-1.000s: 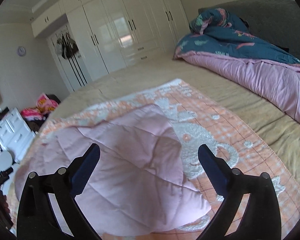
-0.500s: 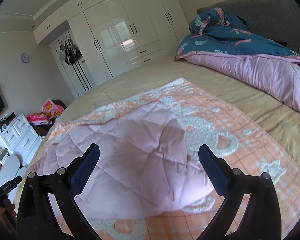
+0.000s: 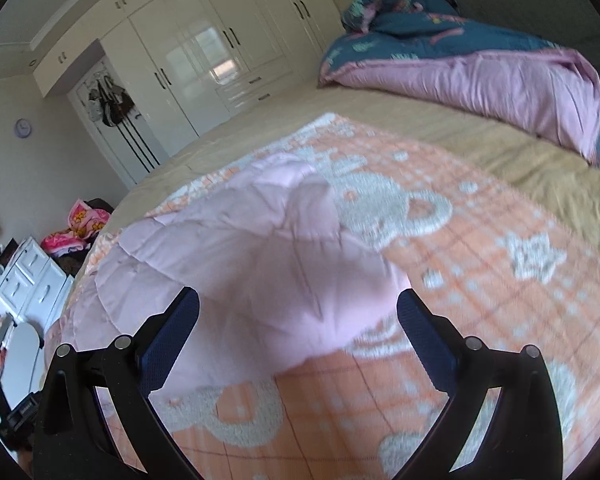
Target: Fold large clothes
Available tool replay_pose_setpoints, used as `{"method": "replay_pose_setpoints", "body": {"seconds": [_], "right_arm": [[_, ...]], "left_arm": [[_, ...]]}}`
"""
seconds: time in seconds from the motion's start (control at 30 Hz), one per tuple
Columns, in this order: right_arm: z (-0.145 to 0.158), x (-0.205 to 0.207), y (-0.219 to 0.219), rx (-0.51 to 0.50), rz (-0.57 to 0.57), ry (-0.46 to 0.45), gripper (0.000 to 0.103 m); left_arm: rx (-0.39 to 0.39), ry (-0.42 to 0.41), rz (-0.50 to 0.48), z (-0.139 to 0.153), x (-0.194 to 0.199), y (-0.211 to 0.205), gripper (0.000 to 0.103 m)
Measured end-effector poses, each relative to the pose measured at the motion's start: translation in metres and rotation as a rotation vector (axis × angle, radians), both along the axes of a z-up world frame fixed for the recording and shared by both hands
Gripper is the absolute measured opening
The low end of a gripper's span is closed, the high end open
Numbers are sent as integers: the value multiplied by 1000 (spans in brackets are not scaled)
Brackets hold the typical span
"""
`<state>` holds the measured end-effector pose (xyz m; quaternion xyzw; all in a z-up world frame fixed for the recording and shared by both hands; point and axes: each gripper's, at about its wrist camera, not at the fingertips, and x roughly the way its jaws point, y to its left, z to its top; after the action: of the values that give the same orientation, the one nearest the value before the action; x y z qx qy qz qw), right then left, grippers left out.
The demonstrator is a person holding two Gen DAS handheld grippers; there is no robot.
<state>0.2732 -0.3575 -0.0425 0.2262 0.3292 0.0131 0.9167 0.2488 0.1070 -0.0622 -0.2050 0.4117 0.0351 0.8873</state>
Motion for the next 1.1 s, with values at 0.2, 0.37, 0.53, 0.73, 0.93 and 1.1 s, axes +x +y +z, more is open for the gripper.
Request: {"method": "replay_pose_setpoints", "body": {"seconds": [0.2,0.37,0.53,0.73,0.93,1.1], "right_arm": [[-19,4,5,73,28,56,99],[-35,17,4,117,31,111,99],[-47,34,0,161,18,142,99],[-64,56,-7,334,33,168,99],[-71,75,-8,384,67,188,99],[-74,85,-1,379,79,179,99]], "left_arm": [[-187,4,16,-23,5,7,94],[-321,-46,61,-27,9,31,94],[-473,-16,83,-43,27,46,94],[-474,-26,108,-44,43,43,95],[-468,-30,128,-44,52,38,95],[-464,-33,142,-45,64,35,95]]}}
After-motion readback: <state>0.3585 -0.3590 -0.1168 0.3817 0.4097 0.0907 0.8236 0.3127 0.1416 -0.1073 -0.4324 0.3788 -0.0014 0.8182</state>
